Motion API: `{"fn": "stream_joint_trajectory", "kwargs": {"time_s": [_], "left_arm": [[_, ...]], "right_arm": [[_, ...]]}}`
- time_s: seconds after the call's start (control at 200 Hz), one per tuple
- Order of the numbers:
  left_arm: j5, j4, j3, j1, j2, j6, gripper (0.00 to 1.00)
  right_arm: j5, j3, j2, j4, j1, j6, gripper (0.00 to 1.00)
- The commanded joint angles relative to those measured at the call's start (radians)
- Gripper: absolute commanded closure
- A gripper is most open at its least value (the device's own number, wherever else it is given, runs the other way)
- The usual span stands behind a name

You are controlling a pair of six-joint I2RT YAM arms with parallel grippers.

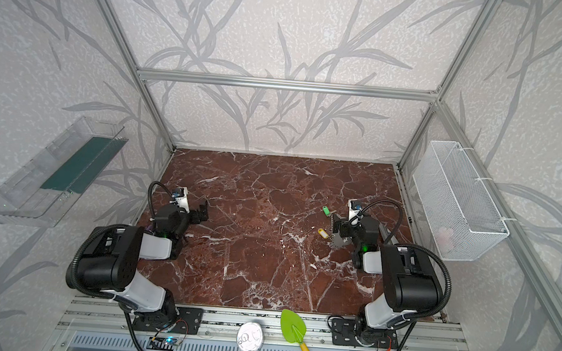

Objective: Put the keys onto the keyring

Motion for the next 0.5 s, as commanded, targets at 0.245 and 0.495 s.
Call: {"fn": "stream_joint_trajectory", "kwargs": {"time_s": [0.245,0.495], "left_arm": [[0.007,0.009,0.025,0.002,0.007,0.012,0.01],[0.006,0.008,0.025,0.001,0.006,0.012,0.01]], "right_arm": [[-0.015,0.019,0.005,0.018,-0.002,-0.007,0.01],[-0.015,0.019,0.005,0.017,-0.001,-0.008,0.01]]}}
